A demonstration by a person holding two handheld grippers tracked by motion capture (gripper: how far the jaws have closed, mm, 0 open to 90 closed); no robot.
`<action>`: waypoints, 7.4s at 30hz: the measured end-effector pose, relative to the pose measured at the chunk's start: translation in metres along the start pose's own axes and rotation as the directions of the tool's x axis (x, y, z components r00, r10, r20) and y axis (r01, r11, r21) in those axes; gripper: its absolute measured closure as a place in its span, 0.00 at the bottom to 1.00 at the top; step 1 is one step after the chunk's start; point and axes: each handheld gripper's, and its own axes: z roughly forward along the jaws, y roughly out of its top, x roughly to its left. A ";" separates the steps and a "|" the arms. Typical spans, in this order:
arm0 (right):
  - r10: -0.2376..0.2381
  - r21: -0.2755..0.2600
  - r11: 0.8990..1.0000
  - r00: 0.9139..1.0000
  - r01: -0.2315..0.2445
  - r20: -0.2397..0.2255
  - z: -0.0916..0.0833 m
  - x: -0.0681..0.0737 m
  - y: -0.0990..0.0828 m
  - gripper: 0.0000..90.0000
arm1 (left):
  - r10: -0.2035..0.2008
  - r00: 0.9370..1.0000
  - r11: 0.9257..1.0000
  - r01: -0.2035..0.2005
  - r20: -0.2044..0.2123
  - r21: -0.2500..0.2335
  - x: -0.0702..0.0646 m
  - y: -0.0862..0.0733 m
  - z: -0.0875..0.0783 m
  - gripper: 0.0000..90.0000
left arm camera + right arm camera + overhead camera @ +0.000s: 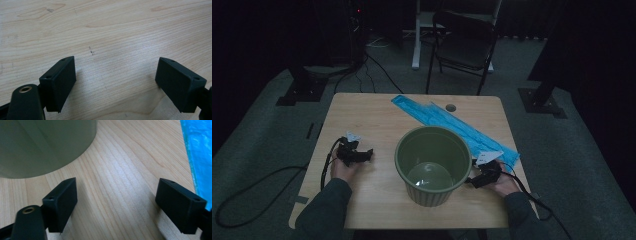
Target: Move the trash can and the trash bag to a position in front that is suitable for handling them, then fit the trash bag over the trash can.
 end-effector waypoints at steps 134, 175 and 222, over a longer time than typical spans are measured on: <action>0.256 0.164 0.941 0.938 -0.297 0.235 0.044 -0.086 0.075 0.42 | 0.122 0.901 0.990 -0.080 0.417 -0.118 -0.013 0.024 -0.053 0.50; 0.282 -0.007 0.958 0.943 -0.286 0.179 -0.016 -0.082 0.119 1.00 | 0.176 0.874 0.981 -0.116 0.453 -0.158 -0.025 0.042 -0.065 0.55; -0.053 -0.188 0.982 0.994 0.034 -0.097 -0.042 0.021 0.312 1.00 | 0.207 0.878 0.970 -0.125 0.431 -0.210 -0.032 0.047 -0.071 0.55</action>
